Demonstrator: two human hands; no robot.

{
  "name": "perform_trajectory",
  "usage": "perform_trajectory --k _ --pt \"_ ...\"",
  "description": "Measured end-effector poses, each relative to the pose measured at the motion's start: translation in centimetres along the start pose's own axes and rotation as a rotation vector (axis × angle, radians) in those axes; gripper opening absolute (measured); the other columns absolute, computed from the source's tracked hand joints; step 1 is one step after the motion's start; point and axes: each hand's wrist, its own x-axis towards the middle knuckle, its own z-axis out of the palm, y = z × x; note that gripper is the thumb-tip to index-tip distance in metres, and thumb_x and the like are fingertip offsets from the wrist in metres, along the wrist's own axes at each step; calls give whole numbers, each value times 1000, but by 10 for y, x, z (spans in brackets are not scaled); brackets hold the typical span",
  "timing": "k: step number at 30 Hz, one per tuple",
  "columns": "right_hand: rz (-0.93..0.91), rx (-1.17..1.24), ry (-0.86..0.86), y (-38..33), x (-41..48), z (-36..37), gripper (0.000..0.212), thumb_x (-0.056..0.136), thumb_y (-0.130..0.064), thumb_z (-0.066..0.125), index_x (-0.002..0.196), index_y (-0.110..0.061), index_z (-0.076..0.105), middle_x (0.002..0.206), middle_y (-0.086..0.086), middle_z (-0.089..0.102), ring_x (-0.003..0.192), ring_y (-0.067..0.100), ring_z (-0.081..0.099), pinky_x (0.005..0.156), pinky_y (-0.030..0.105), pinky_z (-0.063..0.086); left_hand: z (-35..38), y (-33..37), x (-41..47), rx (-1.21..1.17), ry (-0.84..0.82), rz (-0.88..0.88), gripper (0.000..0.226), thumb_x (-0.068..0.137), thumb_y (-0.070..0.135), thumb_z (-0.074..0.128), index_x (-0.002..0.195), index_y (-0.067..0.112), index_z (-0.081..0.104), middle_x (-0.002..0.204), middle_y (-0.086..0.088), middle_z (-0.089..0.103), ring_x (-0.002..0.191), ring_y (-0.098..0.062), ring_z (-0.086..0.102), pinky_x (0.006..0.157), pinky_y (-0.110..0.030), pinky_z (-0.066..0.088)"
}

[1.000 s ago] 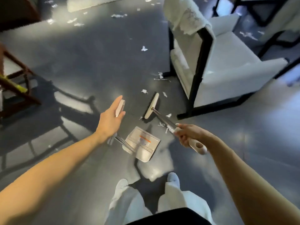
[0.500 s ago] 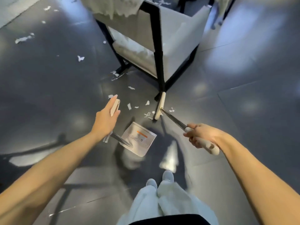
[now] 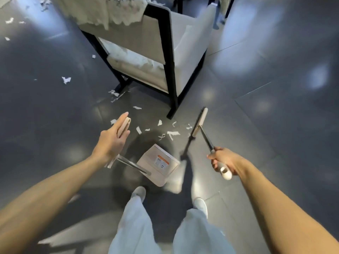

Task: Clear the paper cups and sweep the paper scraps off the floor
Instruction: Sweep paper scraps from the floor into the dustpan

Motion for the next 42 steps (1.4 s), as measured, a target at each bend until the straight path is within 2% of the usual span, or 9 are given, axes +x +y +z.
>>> perform_trajectory --k 2,9,13,17,21,30,35,40,42 --pt "1 16 -4 -14 19 39 23 96 4 46 115 -6 39 47 4 42 32 10 41 33 17 38 -16 -10 20 -22 -19 72 59 96 15 57 143 44 37 127 20 56 119 -2 54 108 -22 34" --pt "15 12 -63 -43 31 190 31 94 3 45 122 -11 47 53 4 46 41 9 42 40 21 40 -94 -54 74 -65 -119 159 60 94 7 59 141 39 43 121 21 54 108 21 42 87 11 24" --pt "19 81 -88 -47 24 249 20 94 2 45 111 -8 49 49 3 49 39 9 44 40 21 41 -130 -91 86 -121 -103 150 61 92 2 59 138 41 46 122 18 56 103 28 46 91 7 27" --pt "-12 133 -19 -49 3 255 16 94 5 44 95 -11 47 54 5 44 41 10 42 37 20 39 -155 -122 99 -59 -155 134 63 93 10 61 135 53 43 130 12 58 119 1 52 102 -12 32" --pt "-42 95 25 -52 -22 248 24 94 4 47 87 -19 47 52 5 47 41 10 43 39 22 40 -172 -135 99 39 -112 132 59 94 14 59 141 45 41 130 3 60 116 -8 54 100 -17 32" --pt "-63 54 27 -53 -35 253 45 94 6 49 132 -17 41 46 4 47 34 8 41 34 18 37 -180 -167 90 61 -75 138 58 95 13 57 144 38 39 129 -1 62 117 -22 59 104 -30 40" --pt "-89 -254 85 -71 -22 266 36 93 1 52 120 -19 40 61 8 49 44 11 45 40 22 41 -178 -173 91 4 -33 112 58 95 12 58 143 39 40 127 3 63 113 -21 61 100 -27 42" --pt "-71 -627 148 -67 14 270 13 96 -1 48 109 0 43 67 11 50 48 16 46 39 24 40 -163 -170 87 -21 -19 81 60 95 15 58 145 39 37 126 -1 65 102 -29 65 98 -35 47" --pt "-46 -744 215 -58 33 271 19 94 -4 50 112 -4 43 71 9 53 51 16 50 38 23 38 -152 -167 86 -40 29 57 59 94 14 58 144 40 38 120 -2 68 93 -34 67 92 -38 51"
